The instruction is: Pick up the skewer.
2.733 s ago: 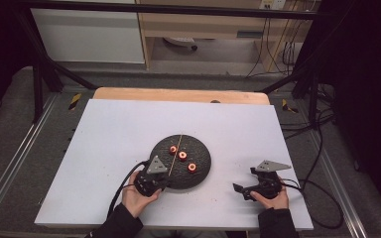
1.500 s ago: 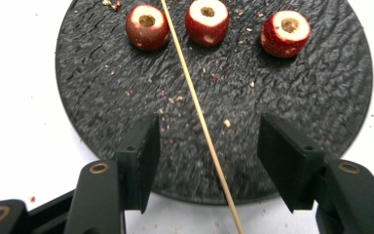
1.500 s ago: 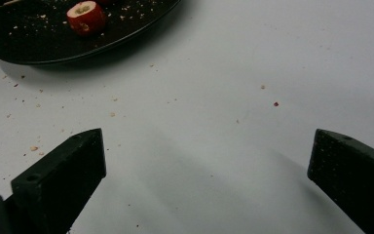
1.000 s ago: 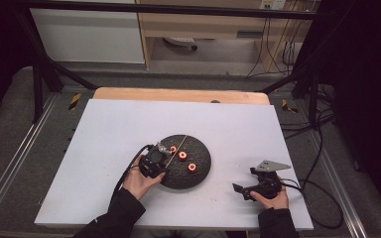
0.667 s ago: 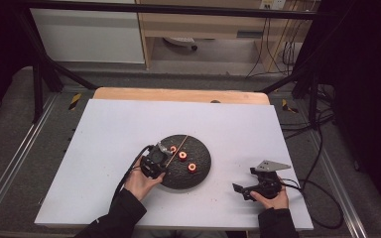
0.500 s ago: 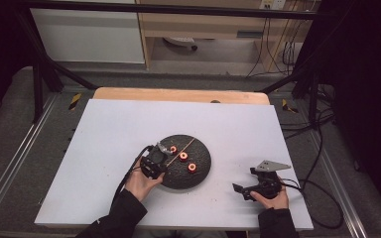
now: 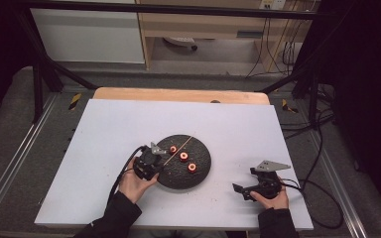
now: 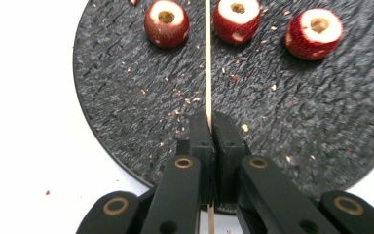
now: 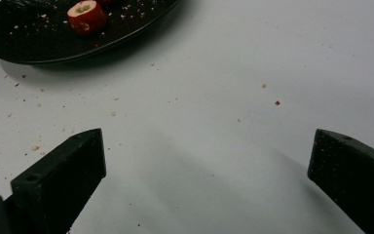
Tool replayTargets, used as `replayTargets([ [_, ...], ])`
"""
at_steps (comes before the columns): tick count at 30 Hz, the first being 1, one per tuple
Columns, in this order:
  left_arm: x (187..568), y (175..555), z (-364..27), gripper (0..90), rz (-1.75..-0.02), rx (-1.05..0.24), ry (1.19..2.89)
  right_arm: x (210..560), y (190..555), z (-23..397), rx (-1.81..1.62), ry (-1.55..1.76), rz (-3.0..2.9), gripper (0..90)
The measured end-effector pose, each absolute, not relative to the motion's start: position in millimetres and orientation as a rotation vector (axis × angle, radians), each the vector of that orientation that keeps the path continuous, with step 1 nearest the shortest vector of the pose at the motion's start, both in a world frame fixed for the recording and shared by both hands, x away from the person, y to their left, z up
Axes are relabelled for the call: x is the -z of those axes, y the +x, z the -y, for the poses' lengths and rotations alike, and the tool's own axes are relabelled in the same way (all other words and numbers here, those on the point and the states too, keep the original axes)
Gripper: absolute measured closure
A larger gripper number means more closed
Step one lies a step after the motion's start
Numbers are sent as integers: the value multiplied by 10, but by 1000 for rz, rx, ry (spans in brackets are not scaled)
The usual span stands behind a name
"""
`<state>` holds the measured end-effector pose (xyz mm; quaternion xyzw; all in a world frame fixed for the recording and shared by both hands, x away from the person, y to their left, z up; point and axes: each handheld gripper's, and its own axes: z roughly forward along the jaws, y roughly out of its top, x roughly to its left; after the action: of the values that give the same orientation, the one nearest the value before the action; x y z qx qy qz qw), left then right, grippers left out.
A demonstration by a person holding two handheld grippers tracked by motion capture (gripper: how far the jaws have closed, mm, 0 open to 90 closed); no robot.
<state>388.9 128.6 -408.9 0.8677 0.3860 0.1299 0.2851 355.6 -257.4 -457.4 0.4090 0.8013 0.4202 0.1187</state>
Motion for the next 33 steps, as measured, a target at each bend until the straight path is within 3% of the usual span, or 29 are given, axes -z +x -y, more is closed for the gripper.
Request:
replayTargets([
  [33, 4271, 3457, -2290, 882, -883, -308, 2094, 4582, 3574, 2527, -1205, 1234, -2342, 14],
])
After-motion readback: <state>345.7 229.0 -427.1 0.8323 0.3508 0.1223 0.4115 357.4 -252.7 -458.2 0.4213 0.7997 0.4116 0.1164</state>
